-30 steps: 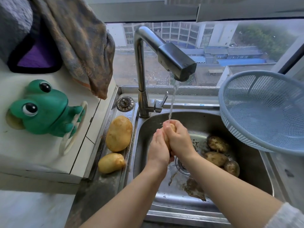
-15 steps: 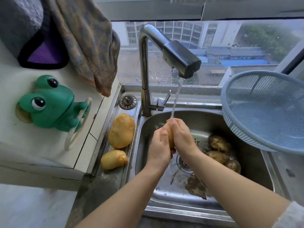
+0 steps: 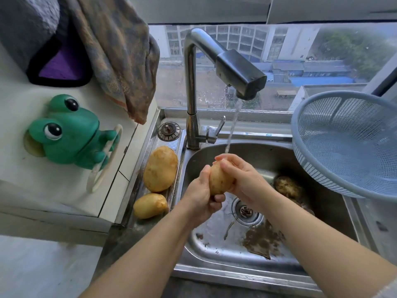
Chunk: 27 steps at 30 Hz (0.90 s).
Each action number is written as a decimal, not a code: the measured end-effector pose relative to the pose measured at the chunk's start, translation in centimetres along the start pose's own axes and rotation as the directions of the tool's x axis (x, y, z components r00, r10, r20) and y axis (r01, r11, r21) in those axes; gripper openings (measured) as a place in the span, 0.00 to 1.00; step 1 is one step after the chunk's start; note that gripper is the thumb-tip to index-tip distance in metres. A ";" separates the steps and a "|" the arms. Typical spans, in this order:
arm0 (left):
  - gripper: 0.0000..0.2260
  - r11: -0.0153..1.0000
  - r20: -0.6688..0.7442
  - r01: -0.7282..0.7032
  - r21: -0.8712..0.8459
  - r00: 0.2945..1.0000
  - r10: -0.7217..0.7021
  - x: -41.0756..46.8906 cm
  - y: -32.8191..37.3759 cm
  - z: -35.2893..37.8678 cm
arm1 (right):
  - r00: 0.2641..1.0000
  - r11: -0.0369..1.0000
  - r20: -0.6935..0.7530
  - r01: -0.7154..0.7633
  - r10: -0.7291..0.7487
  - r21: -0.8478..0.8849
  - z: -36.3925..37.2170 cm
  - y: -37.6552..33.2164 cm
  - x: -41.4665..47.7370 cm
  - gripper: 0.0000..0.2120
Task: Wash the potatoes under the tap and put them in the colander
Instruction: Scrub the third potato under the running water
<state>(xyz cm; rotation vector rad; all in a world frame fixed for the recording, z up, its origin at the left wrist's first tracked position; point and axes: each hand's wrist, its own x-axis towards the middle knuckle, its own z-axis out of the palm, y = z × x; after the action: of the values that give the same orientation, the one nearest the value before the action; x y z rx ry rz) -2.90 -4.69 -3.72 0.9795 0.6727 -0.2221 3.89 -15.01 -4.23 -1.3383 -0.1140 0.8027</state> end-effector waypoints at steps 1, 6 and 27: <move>0.17 0.992 -0.015 -0.069 0.109 0.997 0.071 0.0 -0.3 0.3 | 0.996 1.000 -0.088 0.009 -0.011 -0.025 0.5 -0.1 0.1 0.06; 0.15 0.951 -0.024 -0.193 0.240 0.978 0.205 0.2 -0.6 0.5 | 0.971 0.999 -0.236 0.024 -0.028 -0.023 1.5 -0.5 0.2 0.11; 0.17 0.977 0.046 -0.119 0.175 0.993 0.113 -0.7 1.0 -0.4 | 0.976 0.989 0.198 -0.106 0.085 0.099 -1.3 -2.4 -0.6 0.16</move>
<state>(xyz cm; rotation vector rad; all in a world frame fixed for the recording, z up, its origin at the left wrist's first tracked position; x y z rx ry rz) -3.16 -3.87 -2.77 1.1797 0.5677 -0.1983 5.26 -16.46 -2.20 -1.1673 -0.1576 1.0069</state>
